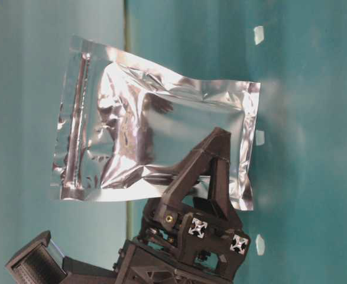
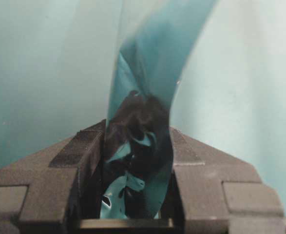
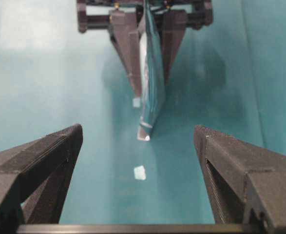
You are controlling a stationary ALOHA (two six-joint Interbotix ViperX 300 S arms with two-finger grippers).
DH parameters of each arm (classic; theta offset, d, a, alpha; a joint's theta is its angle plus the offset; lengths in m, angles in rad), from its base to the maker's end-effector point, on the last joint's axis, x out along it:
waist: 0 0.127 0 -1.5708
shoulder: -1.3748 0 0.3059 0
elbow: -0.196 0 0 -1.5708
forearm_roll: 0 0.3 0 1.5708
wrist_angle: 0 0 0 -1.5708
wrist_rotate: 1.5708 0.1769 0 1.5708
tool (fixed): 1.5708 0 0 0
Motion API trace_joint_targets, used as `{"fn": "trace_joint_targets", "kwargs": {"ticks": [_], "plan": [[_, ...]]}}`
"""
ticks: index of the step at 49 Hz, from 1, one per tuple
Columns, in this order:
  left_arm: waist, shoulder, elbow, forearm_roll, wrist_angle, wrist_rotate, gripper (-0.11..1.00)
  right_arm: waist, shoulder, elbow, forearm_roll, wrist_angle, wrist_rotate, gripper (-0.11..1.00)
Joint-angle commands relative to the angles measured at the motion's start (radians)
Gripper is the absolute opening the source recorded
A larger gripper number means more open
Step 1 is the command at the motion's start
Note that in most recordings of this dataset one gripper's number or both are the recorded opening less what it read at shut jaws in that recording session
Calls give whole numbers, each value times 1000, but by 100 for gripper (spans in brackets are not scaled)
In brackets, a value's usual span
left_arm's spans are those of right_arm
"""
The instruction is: Hand over the silver zip bag and make it stand upright.
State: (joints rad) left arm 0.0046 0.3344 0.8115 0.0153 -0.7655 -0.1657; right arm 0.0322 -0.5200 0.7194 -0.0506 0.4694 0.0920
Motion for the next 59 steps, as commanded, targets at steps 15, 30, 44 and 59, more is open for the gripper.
{"fn": "trace_joint_targets", "kwargs": {"ticks": [15, 30, 44, 59], "plan": [[-15, 0, 2, 5, 6, -3, 21, 2, -12, -8, 2, -8, 9, 97], [-14, -2, 2, 5, 6, -3, 21, 2, -12, -6, 2, -8, 8, 97], [-14, 0, 2, 5, 6, -5, 21, 2, -12, -6, 2, -8, 8, 97], [-14, 0, 0, 5, 28, -3, 21, 2, -12, -2, 2, -17, 9, 97]]}}
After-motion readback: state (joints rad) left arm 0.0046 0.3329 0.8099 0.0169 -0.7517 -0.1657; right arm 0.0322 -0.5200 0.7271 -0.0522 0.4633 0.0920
